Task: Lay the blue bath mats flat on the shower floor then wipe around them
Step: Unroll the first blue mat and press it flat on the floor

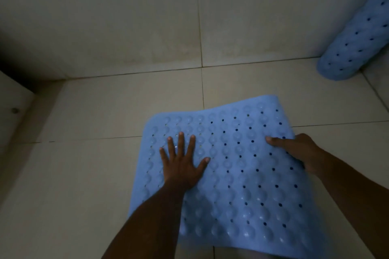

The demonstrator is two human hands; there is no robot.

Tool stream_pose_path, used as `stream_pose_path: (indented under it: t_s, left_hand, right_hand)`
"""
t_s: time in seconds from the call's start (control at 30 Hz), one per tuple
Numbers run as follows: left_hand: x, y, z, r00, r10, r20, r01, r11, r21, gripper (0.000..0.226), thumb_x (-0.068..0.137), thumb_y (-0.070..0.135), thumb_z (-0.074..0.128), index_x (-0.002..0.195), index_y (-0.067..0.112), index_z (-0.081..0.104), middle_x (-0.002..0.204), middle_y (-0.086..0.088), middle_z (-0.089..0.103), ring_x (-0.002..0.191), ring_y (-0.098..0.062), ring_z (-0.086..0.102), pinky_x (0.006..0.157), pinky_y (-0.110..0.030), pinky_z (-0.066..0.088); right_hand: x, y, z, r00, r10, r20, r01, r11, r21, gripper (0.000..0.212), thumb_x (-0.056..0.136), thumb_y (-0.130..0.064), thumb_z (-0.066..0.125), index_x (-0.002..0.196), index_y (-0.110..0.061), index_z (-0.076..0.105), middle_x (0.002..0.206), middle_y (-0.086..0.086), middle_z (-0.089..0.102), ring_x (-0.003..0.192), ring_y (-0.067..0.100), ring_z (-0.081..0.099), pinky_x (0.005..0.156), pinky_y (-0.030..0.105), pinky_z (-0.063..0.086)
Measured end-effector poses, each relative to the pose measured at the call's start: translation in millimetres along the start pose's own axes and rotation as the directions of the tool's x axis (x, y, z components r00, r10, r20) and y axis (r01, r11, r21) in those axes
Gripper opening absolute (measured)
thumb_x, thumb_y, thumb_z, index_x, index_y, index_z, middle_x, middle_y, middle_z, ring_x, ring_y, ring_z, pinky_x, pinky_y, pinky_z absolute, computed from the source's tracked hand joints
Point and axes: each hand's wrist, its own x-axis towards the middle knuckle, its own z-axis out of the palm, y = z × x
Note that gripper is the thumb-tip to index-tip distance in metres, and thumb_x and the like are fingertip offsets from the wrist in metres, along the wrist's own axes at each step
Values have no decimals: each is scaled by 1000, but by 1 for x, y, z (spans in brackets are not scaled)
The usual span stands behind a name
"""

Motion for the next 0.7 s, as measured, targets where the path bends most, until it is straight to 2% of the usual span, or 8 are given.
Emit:
stream_pose_path:
  t_s: [0.07,0.1,0.23,0.37,0.47,0.6,0.67,0.7]
  left_hand:
    - [-4,3,1,1000,3,-26,-3,1000,-13,87,88,84,7,155,39,-25,161,-4,-40,146,-35,-38,120,-60,-15]
    - [-7,7,1,999,28,-45,-29,999,-23,87,88,84,8,155,39,-25,161,-3,-39,146,-33,-38,121,-58,-16]
    - [-22,36,8,979,192,-65,-196,979,-59,91,86,89,13,154,42,-26,160,0,-41,147,-29,-39,121,-56,-18]
    - [-26,49,17,987,159,-8,-159,987,-17,97,80,94,11,155,42,-24,159,0,-43,146,-30,-39,119,-59,-19]
    - [-25,45,17,993,117,6,-117,993,0,97,77,96,7,152,44,-27,158,3,-44,147,-29,-39,118,-62,-18]
    - [-22,40,13,997,77,16,-77,997,11,97,76,97,2,150,45,-31,157,3,-46,146,-30,-39,118,-65,-13]
    - [-21,40,13,997,75,21,-75,997,18,98,75,97,1,150,44,-32,156,2,-47,146,-31,-39,118,-66,-12]
    - [-21,40,12,997,75,21,-76,997,18,98,75,97,0,150,43,-32,156,1,-47,146,-32,-39,118,-66,-12]
  right_hand:
    - [15,4,-5,995,-61,-73,57,997,-49,117,27,-69,93,122,-11,58,116,9,69,91,28,70,78,46,61]
    - [14,-1,-6,994,-82,-78,78,995,-60,116,30,-70,92,124,-12,57,114,8,70,91,27,71,77,44,61]
    - [-16,-25,-14,995,-9,101,22,992,-127,52,75,-43,82,113,-13,63,106,8,70,88,28,68,71,36,55]
    - [-23,-29,-24,974,-20,226,41,996,-86,42,76,-40,80,110,-18,68,105,5,76,99,27,70,89,43,56]
    - [-20,-26,-24,974,-99,204,121,988,-97,49,68,-42,88,108,-17,73,104,5,77,94,26,74,88,46,58]
    - [4,-16,-21,958,-253,-132,222,951,-217,103,32,-69,92,116,-18,61,109,0,68,96,20,68,84,42,59]
    - [12,-13,-22,962,-250,-109,232,960,-157,108,32,-70,92,121,-17,59,112,0,69,98,21,69,84,43,60]
    - [9,-16,-22,969,-237,-65,229,967,-109,98,39,-65,93,119,-16,62,111,1,72,95,21,72,83,43,61]
